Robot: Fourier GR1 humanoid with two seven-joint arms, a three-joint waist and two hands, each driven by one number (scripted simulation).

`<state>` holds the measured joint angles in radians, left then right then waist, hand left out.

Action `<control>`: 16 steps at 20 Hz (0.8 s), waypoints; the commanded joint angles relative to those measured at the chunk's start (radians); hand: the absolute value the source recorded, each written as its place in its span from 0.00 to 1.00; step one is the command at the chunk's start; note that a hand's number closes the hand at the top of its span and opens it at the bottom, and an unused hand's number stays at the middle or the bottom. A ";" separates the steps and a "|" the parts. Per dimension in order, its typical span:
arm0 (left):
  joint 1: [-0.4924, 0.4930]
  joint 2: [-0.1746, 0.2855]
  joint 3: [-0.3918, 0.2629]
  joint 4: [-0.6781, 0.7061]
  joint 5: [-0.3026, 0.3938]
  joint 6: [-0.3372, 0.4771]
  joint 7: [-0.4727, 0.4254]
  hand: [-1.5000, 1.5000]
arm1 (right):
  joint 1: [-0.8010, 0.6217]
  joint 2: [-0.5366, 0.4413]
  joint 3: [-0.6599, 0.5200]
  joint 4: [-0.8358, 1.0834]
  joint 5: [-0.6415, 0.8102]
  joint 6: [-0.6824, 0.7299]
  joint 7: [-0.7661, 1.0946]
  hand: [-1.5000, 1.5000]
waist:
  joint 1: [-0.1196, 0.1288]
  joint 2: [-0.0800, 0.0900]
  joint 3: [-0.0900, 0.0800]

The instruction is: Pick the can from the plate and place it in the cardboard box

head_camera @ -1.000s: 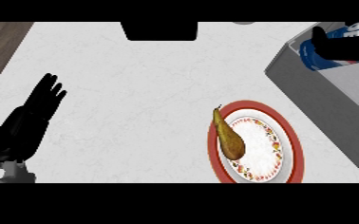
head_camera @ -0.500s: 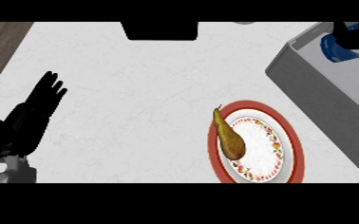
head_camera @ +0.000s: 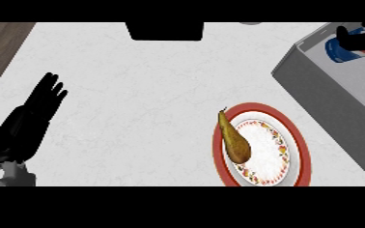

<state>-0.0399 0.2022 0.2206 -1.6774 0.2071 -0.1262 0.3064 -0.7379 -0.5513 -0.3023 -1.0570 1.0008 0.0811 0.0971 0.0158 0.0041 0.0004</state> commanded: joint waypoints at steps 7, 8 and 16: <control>-0.039 0.009 -0.002 0.036 -0.019 0.003 0.002 0.50 | -0.009 0.010 -0.062 0.368 -0.023 -0.049 -0.012 0.00 | 0.004 0.004 0.001; -0.085 -0.006 -0.012 0.037 -0.017 0.031 0.037 0.50 | -0.021 -0.023 -0.065 0.389 -0.030 -0.015 -0.031 0.00 | -0.002 0.002 0.000; -0.025 -0.034 -0.024 0.037 -0.045 0.024 -0.033 0.50 | -0.036 0.000 -0.144 0.455 -0.157 -0.138 -0.274 0.00 | -0.003 0.001 0.001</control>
<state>-0.0682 0.1986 0.2206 -1.6538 0.1954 -0.1220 0.3035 -0.7533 -0.5653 -0.3963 -0.6083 0.9069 -0.0052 -0.1111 0.0156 0.0052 0.0015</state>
